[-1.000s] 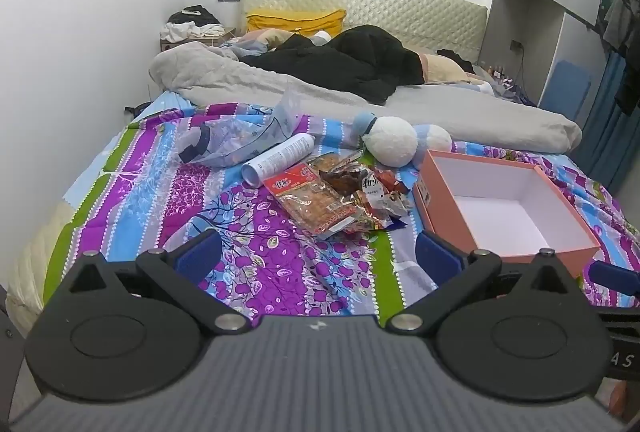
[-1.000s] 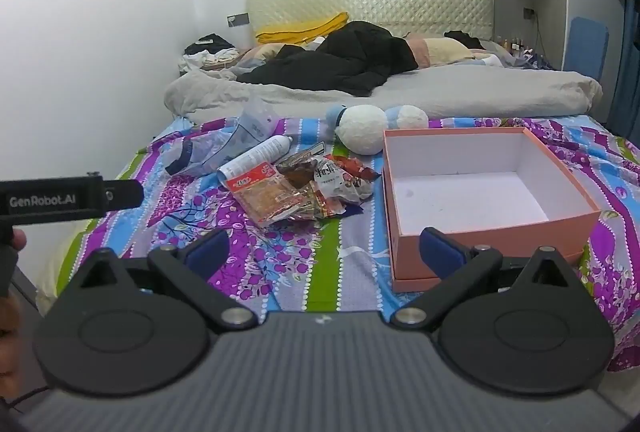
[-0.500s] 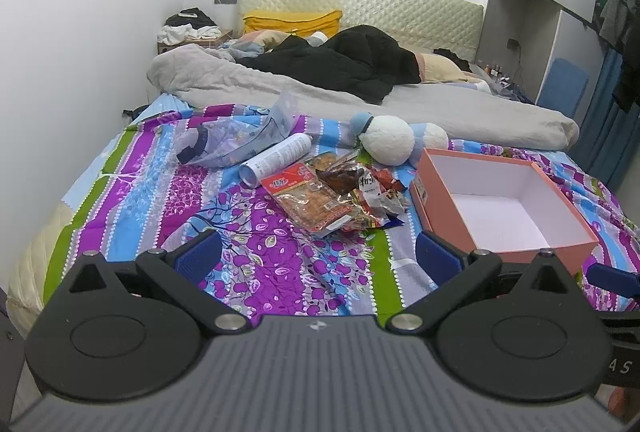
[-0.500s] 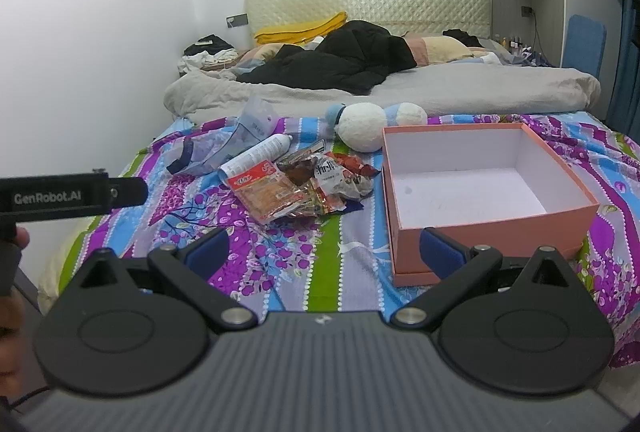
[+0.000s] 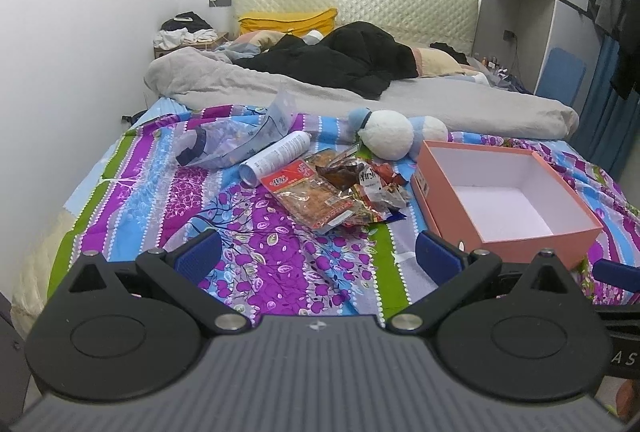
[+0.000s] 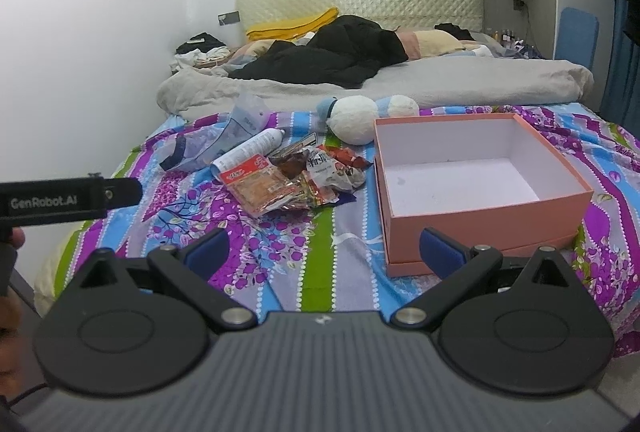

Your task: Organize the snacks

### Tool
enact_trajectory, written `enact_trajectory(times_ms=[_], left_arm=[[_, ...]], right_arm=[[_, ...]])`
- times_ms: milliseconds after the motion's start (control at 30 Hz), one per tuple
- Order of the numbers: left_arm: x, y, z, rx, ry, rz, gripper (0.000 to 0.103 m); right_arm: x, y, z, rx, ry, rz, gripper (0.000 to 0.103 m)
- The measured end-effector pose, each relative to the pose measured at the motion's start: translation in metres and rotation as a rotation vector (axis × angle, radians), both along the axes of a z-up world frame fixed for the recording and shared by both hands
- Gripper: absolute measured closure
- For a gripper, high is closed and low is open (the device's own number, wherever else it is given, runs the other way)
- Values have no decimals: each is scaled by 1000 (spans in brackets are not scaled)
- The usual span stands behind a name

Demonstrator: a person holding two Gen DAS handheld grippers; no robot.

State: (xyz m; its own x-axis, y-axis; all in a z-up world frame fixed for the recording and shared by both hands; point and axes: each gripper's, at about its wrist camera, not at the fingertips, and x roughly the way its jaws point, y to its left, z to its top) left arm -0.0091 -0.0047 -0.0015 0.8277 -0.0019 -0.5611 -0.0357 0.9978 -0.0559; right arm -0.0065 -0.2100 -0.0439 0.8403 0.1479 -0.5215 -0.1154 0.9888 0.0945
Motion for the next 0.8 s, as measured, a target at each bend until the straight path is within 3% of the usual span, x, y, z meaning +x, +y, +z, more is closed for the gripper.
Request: enact_trajectory(times_ms=[800], left_arm=[[16, 5, -11, -27, 33, 11, 0]], right_arm=[[6, 4, -1, 33, 13, 91, 0]])
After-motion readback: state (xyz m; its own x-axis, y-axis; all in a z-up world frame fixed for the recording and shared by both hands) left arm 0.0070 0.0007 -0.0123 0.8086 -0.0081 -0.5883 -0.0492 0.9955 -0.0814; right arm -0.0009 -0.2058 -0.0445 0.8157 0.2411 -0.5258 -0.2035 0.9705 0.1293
